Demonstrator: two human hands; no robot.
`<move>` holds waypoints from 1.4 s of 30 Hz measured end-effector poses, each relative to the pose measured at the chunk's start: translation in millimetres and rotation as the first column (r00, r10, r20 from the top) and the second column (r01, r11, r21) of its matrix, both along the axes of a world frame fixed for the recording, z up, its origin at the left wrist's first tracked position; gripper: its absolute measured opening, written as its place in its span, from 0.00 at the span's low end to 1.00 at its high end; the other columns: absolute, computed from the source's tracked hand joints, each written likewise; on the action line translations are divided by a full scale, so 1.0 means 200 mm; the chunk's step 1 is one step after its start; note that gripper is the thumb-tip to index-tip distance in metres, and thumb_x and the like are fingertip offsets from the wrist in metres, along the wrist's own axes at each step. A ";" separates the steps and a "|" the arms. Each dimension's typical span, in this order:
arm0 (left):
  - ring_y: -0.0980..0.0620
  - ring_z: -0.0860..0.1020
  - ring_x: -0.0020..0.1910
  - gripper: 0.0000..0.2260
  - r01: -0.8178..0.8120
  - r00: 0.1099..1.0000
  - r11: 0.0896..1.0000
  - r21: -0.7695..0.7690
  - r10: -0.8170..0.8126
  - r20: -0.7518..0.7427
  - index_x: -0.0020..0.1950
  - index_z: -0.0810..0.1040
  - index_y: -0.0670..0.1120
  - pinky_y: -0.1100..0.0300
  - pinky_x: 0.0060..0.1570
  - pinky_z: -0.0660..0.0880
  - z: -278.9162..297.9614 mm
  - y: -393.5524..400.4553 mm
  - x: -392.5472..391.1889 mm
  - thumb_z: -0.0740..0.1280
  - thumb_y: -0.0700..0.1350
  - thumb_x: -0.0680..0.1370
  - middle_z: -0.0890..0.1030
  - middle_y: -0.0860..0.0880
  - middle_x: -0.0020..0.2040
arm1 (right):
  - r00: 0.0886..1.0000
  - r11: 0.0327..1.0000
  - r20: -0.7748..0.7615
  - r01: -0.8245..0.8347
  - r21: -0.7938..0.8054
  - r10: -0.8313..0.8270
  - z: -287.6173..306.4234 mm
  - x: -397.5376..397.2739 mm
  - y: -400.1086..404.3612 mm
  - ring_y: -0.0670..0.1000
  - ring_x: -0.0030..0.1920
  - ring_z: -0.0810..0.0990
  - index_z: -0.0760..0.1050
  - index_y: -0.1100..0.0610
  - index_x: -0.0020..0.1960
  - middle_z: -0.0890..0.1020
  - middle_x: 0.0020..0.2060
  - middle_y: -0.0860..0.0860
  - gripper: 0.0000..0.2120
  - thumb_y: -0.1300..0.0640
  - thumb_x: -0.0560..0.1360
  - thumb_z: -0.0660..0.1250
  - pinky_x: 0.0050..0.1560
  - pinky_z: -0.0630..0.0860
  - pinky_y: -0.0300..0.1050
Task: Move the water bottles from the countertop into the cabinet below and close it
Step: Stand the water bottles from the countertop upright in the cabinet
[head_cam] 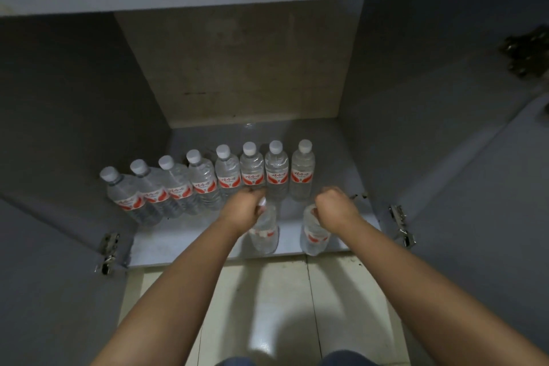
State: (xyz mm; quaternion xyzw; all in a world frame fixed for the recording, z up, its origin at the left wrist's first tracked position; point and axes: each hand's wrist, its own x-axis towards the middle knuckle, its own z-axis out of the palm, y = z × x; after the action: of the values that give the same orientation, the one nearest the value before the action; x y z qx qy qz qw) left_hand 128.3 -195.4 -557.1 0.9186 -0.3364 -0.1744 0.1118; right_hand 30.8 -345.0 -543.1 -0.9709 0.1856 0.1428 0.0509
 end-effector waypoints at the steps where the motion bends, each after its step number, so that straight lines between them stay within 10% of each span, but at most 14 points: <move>1: 0.43 0.70 0.66 0.19 -0.079 0.997 0.997 -0.011 0.079 0.020 0.72 0.67 0.46 0.54 0.64 0.69 0.00 0.00 -0.03 0.60 0.47 0.80 0.71 0.41 0.68 | 0.997 0.996 0.008 -0.080 0.029 0.079 0.01 0.00 -0.02 0.59 0.64 0.70 0.72 0.63 0.63 0.74 0.62 0.60 0.15 0.64 0.77 0.60 0.63 0.69 0.46; 6: 0.40 0.73 0.62 0.18 -0.417 0.908 0.907 -0.053 0.415 -0.051 0.64 0.72 0.44 0.51 0.60 0.72 -0.01 -0.06 -0.09 0.60 0.53 0.80 0.72 0.39 0.64 | 0.980 0.972 0.016 -0.200 0.122 0.199 0.04 0.02 -0.02 0.57 0.66 0.68 0.69 0.59 0.67 0.71 0.66 0.57 0.20 0.68 0.76 0.59 0.65 0.66 0.44; 15: 0.45 0.66 0.72 0.22 -0.045 0.998 0.994 -0.098 0.040 -0.049 0.73 0.63 0.41 0.59 0.68 0.63 -0.01 0.05 0.01 0.61 0.37 0.79 0.68 0.43 0.73 | 0.999 0.995 0.012 0.039 0.090 -0.041 -0.02 0.03 0.01 0.60 0.60 0.75 0.72 0.64 0.60 0.75 0.60 0.61 0.15 0.55 0.78 0.60 0.56 0.73 0.48; 42: 0.42 0.73 0.65 0.19 0.055 0.995 0.998 0.018 -0.056 0.082 0.69 0.69 0.39 0.53 0.63 0.71 -0.04 0.02 0.05 0.63 0.40 0.78 0.74 0.40 0.67 | 0.939 0.918 -0.064 -0.315 0.240 0.338 0.00 0.08 -0.13 0.58 0.65 0.71 0.76 0.63 0.55 0.74 0.64 0.58 0.15 0.73 0.70 0.61 0.65 0.69 0.47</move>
State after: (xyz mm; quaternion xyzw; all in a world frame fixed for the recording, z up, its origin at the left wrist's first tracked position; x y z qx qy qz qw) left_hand 137.9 -192.2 -565.0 0.9162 -0.3648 -0.1420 0.0859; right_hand 46.5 -371.3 -543.1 -0.9673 0.0059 0.2199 0.1265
